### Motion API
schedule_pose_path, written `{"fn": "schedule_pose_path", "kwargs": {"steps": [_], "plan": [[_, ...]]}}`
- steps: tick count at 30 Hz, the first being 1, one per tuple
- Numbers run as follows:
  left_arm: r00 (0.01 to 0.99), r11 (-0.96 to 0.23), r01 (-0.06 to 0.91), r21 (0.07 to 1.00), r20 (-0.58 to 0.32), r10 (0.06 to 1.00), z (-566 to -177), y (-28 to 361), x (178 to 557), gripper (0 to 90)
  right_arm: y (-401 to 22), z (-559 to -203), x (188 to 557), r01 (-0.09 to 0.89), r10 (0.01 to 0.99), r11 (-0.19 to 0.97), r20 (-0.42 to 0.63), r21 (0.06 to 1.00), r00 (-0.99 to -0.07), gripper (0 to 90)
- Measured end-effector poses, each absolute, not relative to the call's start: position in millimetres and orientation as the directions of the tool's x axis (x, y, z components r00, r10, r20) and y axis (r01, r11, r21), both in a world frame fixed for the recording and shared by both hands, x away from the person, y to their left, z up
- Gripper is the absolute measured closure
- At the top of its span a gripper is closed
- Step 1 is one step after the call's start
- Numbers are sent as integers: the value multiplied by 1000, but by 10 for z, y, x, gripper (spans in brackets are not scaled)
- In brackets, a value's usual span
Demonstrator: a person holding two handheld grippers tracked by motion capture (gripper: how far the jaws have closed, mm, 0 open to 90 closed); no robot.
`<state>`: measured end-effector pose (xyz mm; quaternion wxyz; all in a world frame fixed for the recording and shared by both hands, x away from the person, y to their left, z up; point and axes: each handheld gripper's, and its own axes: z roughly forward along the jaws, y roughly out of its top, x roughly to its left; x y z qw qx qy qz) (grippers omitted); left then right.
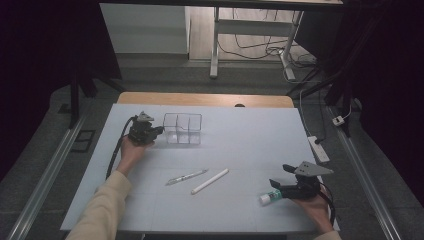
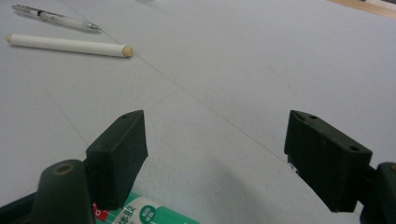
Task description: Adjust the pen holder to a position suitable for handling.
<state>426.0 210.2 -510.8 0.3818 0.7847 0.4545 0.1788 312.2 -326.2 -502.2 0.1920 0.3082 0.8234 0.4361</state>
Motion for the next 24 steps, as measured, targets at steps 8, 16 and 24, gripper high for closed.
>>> {"fn": "schedule_pose_path", "kwargs": {"steps": [8,16,24], "plan": [[517,-300,582,756,-58,854,-5111,2068,4273,892,-3260,-5028,3124,340,674,433,-50,835,-737,208],[518,-301,584,754,-61,853,-5108,2044,4283,892,-3255,-5027,3124,341,674,428,-44,837,-738,208],[530,-311,579,753,-58,846,-5102,1979,4288,892,-3255,-5029,3126,343,672,435,-47,833,-739,208]]}}
